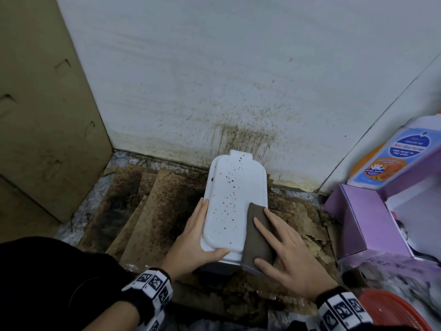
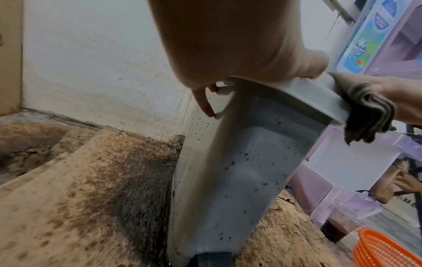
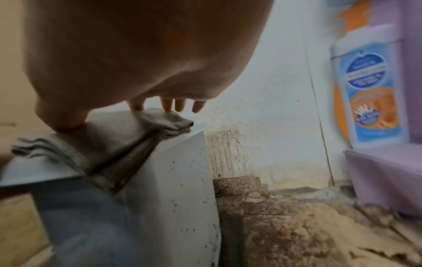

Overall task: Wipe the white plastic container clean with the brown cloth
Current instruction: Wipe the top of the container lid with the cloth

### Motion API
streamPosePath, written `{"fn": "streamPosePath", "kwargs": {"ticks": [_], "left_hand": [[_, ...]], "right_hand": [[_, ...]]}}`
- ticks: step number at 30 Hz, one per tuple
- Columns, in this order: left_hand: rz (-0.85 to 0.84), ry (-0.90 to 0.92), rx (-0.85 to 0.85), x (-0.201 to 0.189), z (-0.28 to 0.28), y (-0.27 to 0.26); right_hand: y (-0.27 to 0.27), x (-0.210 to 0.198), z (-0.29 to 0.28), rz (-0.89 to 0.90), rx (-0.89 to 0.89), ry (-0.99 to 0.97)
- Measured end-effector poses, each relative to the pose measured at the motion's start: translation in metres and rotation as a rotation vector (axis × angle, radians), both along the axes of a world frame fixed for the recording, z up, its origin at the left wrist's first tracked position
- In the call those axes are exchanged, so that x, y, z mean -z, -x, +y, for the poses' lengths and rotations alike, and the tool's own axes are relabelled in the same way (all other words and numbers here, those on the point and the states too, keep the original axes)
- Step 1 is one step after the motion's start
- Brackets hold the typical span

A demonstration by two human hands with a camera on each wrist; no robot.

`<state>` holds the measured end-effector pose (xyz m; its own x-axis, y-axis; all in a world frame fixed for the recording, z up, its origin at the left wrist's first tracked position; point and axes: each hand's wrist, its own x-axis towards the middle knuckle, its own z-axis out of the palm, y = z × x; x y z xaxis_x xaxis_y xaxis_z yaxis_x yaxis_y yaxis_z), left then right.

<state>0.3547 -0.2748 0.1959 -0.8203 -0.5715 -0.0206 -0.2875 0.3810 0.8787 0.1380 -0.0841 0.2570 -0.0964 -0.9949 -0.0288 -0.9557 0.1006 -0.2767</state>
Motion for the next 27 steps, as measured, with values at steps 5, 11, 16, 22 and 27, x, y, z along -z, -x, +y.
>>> {"fn": "streamPosePath", "kwargs": {"ticks": [5,11,16,22,27], "left_hand": [[-0.014,-0.059,0.021,0.0,-0.002,-0.001],[0.045,-0.145,0.08,-0.006,-0.012,-0.001],[0.144,-0.189,0.104,-0.001,-0.017,0.0],[0.148,-0.195,0.105,0.003,-0.018,0.001],[0.104,-0.133,0.097,0.006,-0.017,-0.001]], "right_hand": [[0.0,0.007,-0.016,0.13,-0.074,0.007],[-0.002,0.011,-0.026,0.116,-0.078,0.033],[-0.009,0.011,-0.035,0.152,-0.091,0.024],[-0.022,0.011,-0.049,0.231,-0.083,-0.002],[-0.037,0.007,-0.072,0.22,-0.125,-0.026]]}}
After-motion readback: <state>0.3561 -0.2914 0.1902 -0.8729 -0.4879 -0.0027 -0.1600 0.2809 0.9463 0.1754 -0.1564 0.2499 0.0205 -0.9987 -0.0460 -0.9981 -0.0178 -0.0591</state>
